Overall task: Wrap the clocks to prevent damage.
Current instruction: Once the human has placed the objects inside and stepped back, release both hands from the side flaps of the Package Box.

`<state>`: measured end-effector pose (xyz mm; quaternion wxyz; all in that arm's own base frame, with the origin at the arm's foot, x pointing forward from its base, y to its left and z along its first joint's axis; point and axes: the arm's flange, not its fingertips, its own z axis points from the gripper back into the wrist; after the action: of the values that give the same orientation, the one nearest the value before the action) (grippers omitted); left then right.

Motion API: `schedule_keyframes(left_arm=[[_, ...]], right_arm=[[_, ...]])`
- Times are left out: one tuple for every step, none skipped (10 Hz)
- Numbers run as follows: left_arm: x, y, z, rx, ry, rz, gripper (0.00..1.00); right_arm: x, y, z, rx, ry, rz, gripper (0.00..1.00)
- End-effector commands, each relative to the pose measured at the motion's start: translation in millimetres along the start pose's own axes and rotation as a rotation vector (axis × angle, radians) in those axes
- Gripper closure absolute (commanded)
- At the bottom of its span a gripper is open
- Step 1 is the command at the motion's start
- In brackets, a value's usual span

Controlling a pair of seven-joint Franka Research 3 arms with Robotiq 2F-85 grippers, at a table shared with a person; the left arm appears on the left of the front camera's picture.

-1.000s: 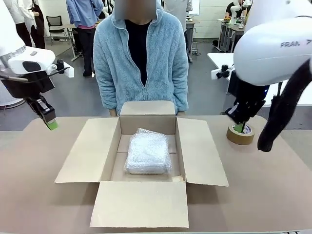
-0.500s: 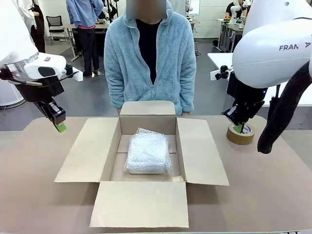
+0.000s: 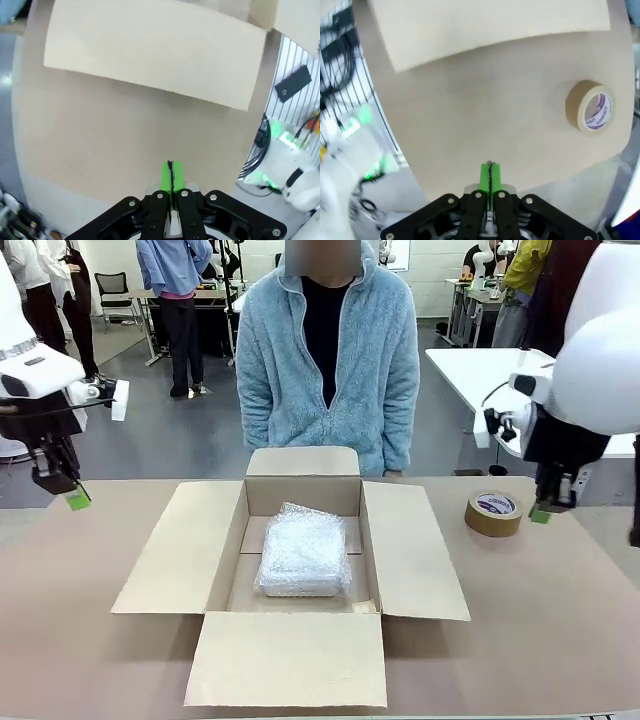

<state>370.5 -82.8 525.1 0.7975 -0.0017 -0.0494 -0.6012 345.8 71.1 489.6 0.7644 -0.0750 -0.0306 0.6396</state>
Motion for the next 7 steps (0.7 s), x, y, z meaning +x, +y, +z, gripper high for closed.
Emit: schedule_keyframes(left_arm=[[11,-9,1,0.047,0.024,-0.161,1.00],[0,0,0,0.000,0.000,0.000,1.00],[0,0,0,0.000,0.000,0.000,1.00],[0,0,0,0.000,0.000,0.000,1.00],[0,0,0,0.000,0.000,0.000,1.00],[0,0,0,0.000,0.000,0.000,1.00],[0,0,0,0.000,0.000,0.000,1.00]], right_arm=[[-7,2,-5,-0.050,-0.019,0.133,0.99],[0,0,0,0.000,0.000,0.000,0.99],[0,0,0,0.000,0.000,0.000,0.99],[0,0,0,0.000,0.000,0.000,0.99],[0,0,0,0.000,0.000,0.000,0.99],[0,0,0,0.000,0.000,0.000,0.99],[-4,1,0,-0.012,0.002,0.028,0.99]])
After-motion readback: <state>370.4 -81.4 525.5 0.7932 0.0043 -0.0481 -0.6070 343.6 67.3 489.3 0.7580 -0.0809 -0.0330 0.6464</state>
